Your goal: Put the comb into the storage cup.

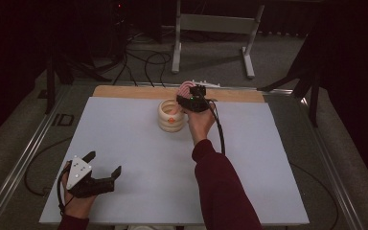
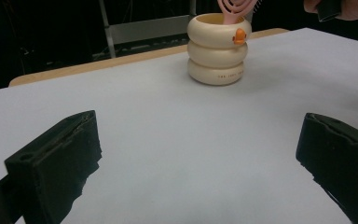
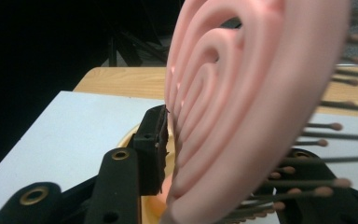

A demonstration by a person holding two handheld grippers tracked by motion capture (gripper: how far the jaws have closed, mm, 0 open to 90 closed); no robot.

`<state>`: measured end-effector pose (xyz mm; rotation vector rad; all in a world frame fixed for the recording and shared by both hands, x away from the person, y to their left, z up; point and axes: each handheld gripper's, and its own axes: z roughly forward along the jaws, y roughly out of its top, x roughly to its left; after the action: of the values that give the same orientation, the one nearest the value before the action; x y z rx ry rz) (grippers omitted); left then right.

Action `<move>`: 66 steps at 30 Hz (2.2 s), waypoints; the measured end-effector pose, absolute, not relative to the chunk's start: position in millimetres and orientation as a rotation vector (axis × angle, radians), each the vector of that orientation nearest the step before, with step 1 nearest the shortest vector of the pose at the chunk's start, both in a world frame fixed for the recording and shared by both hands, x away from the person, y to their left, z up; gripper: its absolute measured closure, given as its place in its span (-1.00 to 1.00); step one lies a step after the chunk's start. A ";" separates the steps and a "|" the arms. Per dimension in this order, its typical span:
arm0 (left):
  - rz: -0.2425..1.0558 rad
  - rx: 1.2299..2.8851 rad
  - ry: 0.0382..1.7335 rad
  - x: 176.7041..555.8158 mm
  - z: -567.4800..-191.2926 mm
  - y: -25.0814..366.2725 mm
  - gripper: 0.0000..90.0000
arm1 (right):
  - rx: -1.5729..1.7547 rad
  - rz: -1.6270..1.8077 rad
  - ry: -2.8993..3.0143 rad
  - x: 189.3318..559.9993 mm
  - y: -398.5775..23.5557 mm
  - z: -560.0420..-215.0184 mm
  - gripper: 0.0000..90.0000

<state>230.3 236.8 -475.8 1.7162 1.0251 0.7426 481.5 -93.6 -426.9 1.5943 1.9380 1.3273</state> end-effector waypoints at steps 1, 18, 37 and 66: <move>0.743 1.716 1.026 230.3 -475.8 236.6 -0.99 | 1.594 1.323 1.942 481.7 -94.2 -426.9 0.24; 0.738 1.723 1.026 230.9 -477.2 235.1 -0.99 | 1.546 1.242 2.007 482.2 -101.5 -425.6 -0.05; 0.736 1.730 1.026 231.5 -478.3 233.8 -0.99 | 1.469 1.196 2.042 474.7 -114.5 -419.0 -0.65; 0.737 1.738 1.026 232.7 -479.7 230.7 -0.99 | 1.335 1.211 2.146 448.3 -148.1 -418.3 -0.80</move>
<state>232.7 230.7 -479.7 1.7381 1.0259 0.7371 448.3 -148.1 -418.3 1.3346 2.1461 1.2107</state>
